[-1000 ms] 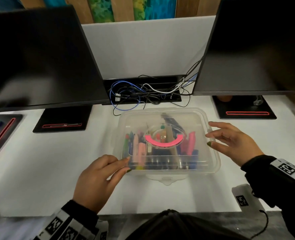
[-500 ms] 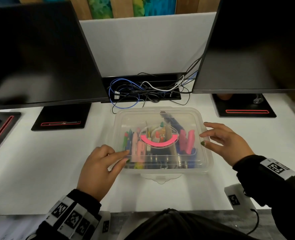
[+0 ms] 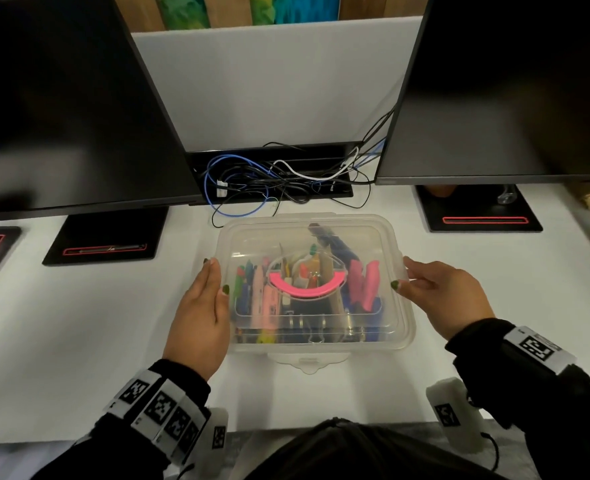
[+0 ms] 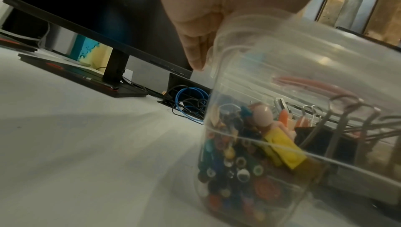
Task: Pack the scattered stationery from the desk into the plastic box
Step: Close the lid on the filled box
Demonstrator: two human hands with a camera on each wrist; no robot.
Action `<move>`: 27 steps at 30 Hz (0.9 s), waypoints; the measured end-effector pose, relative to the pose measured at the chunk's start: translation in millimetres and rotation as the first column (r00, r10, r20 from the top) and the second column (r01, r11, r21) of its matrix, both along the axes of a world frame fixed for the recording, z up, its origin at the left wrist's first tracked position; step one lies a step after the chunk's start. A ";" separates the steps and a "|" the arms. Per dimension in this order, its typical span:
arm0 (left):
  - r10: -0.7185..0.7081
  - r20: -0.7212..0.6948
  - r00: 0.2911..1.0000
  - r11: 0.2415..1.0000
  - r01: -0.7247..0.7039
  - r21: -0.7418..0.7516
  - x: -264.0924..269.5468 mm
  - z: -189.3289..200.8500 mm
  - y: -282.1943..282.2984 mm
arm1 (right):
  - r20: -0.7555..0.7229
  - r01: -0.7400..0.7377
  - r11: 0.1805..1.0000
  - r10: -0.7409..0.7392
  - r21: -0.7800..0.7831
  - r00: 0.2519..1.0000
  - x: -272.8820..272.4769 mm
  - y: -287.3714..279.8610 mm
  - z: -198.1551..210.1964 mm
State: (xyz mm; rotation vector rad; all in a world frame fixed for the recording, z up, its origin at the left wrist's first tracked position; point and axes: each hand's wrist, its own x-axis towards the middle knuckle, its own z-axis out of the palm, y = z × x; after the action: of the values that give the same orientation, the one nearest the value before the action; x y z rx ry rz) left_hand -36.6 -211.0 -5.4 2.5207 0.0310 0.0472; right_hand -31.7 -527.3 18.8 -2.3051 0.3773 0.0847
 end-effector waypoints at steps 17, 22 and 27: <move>0.275 -0.214 0.937 0.869 -0.337 -0.361 15.3 24.8 8.0 | -0.050 0.150 0.981 -0.145 0.126 0.988 24.7 5.5 3.6; 0.274 -0.272 0.923 0.720 -0.384 -0.578 14.5 28.2 12.5 | -0.047 0.158 0.977 -0.152 0.141 0.987 25.3 6.0 5.0; 0.242 -0.299 0.923 0.717 -0.377 -0.586 18.9 26.9 11.6 | -0.054 0.120 0.992 -0.117 0.047 0.992 23.5 6.5 9.3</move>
State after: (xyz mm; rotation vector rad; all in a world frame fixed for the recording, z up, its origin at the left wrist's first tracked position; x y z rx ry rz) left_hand -17.7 -199.5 21.5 1.7968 0.4813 -0.0746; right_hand -8.3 -520.8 28.1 -2.2289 0.5315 0.0932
